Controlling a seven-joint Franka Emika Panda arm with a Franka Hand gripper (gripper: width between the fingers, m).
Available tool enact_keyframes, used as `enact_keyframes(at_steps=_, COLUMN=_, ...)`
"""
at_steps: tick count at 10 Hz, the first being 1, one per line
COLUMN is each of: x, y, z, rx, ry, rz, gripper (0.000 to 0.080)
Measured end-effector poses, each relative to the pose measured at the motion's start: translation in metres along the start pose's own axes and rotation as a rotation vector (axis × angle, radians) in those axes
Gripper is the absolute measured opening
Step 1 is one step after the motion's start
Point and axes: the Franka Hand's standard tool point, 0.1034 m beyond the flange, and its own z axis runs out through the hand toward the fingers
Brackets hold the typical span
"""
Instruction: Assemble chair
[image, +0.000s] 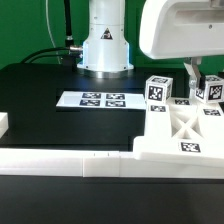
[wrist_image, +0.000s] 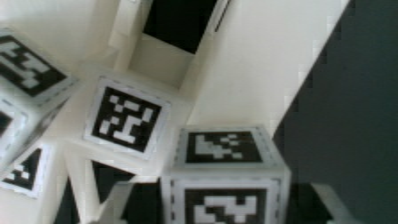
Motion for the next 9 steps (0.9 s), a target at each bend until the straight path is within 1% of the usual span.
enact_keyframes(at_steps=2, x=0.0000, y=0.0001, z=0.0000, rx=0.000, ry=0.000, rz=0.021, gripper=0.0284)
enact_keyframes(at_steps=4, x=0.0000, y=0.0000, z=0.0000, rx=0.001, ry=0.000, rz=0.130, gripper=0.0284)
enact_keyframes(at_steps=8, x=0.0014, y=-0.0082, z=0.0016, rx=0.004, ry=0.011, rz=0.557, gripper=0.0284)
enact_keyframes(at_steps=9, x=0.0017, y=-0.0074, z=0.0015, rx=0.009, ry=0.013, rz=0.654, gripper=0.0284)
